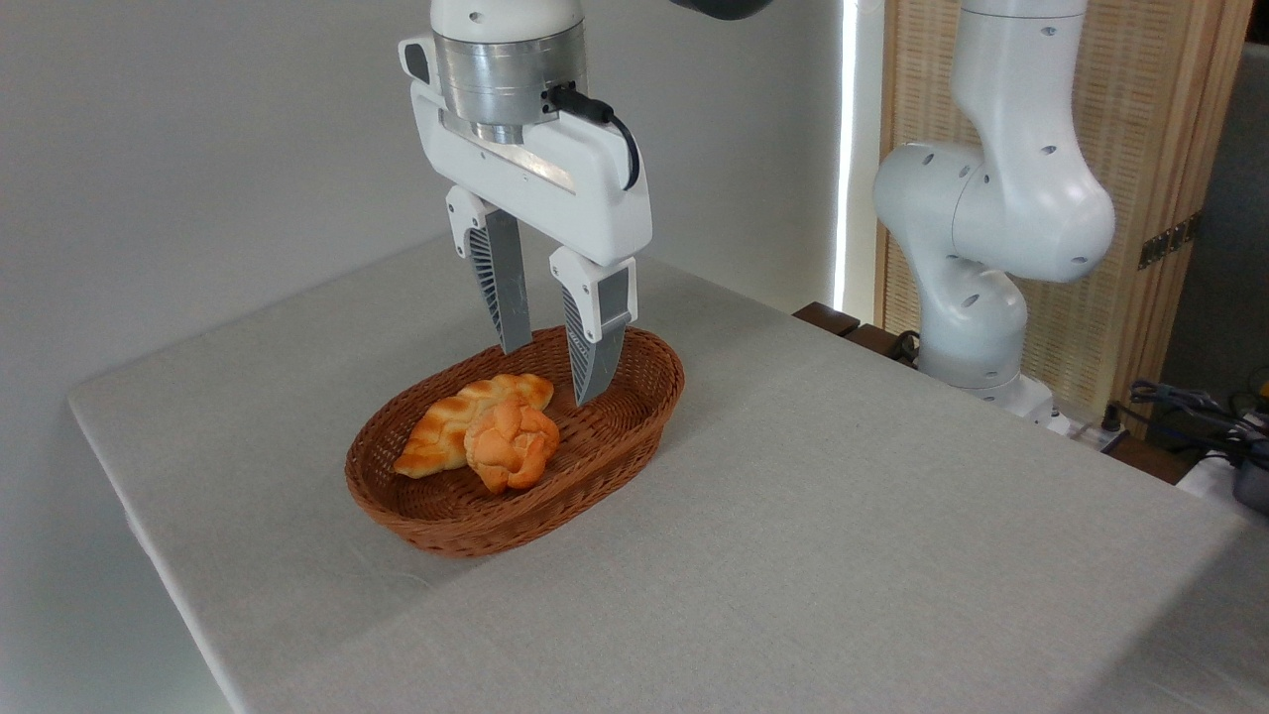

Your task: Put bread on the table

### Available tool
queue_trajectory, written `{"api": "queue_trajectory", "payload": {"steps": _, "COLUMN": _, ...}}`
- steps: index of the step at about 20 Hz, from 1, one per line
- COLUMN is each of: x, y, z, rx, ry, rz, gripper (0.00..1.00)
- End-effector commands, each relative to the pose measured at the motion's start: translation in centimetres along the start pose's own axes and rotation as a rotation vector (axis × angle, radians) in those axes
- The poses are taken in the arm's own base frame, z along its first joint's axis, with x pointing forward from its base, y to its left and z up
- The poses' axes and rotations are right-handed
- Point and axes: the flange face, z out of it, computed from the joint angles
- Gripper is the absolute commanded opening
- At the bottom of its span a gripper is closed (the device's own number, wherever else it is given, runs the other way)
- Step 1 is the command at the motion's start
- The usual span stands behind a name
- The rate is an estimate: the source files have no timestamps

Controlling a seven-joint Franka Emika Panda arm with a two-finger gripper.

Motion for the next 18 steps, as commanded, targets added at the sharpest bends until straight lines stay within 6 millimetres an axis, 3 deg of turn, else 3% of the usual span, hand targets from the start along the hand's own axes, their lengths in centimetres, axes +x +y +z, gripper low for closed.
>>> {"api": "queue_trajectory", "payload": {"steps": 1, "x": 0.1, "y": 0.3, "z": -0.5, "rx": -0.020, "ry": -0.002, "rz": -0.011, "gripper": 1.00}}
{"api": "queue_trajectory", "payload": {"steps": 10, "x": 0.3, "y": 0.7, "z": -0.4, "rx": -0.023, "ry": -0.007, "rz": -0.005, "gripper": 1.00}}
{"api": "queue_trajectory", "payload": {"steps": 18, "x": 0.6, "y": 0.5, "z": 1.2, "rx": -0.056, "ry": -0.044, "rz": -0.004, "gripper": 1.00}}
